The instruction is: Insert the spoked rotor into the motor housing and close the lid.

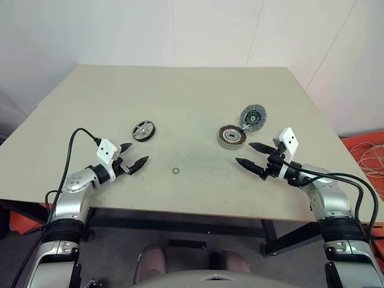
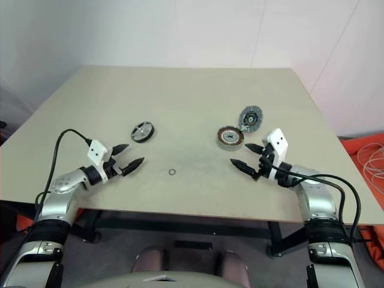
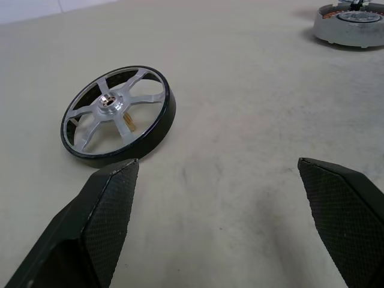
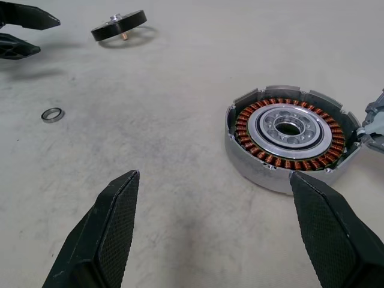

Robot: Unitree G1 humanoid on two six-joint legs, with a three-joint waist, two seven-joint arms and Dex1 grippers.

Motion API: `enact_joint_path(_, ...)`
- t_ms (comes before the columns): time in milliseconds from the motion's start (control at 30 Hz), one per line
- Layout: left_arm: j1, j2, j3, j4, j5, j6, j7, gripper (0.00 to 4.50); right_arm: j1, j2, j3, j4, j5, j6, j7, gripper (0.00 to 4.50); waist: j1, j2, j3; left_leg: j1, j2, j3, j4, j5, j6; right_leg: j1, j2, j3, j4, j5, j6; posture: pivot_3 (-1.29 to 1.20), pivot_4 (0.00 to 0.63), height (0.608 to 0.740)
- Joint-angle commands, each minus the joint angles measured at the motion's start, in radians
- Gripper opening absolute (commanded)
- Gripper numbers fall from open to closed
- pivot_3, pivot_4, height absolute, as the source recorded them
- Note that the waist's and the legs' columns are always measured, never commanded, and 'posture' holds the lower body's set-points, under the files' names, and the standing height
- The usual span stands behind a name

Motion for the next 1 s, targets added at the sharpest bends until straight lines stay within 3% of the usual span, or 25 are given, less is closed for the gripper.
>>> enact_joint_path(33, -0.005, 0.016, 0.003, -0.029, -0.005, -0.002, -0.008, 4.5, -0.007, -0.015, -0.019, -0.035, 0.016, -0.015, 0.005, 4.49, 0.0, 0.0, 0.0, 0.0, 0.0, 0.0, 0.0, 0.0, 0.0, 0.0, 0.0, 0.0, 0.0, 0.0, 0.0, 0.0, 0.0, 0.74)
enact_joint_path(367, -0.014, 0.023, -0.017, -0.042, 0.004, 0.004, -0.034, 4.5, 0.002, -0.031, -0.023, -0.043, 0.014, -0.018, 0.009, 4.49, 0.0, 0.0, 0.0, 0.0, 0.0, 0.0, 0.0, 0.0, 0.0, 0.0, 0.0, 0.0, 0.0, 0.0, 0.0, 0.0, 0.0, 0.74)
enact_joint_path(700, -0.068, -0.005, -0.166, -0.16, -0.016, 0.086, -0.187, 4.5, 0.009, -0.037, -0.024, -0.052, 0.017, -0.013, 0.008, 4.49, 0.003, 0.0, 0.0, 0.001, 0.0, 0.0, 0.0, 0.0, 0.0, 0.0, 0.0, 0.0, 0.001, 0.0, 0.0, 0.0, 0.0, 0.74)
enact_joint_path(1000, -0.145, -0.049, -0.243, -0.076, 0.003, 0.152, -0.244, 4.5, 0.028, -0.04, -0.03, -0.085, 0.028, -0.004, 0.001, 4.49, 0.003, 0.0, 0.0, 0.0, 0.0, 0.001, 0.0, 0.0, 0.0, 0.0, 0.0, 0.001, 0.001, 0.001, -0.001, 0.0, 0.0, 0.74)
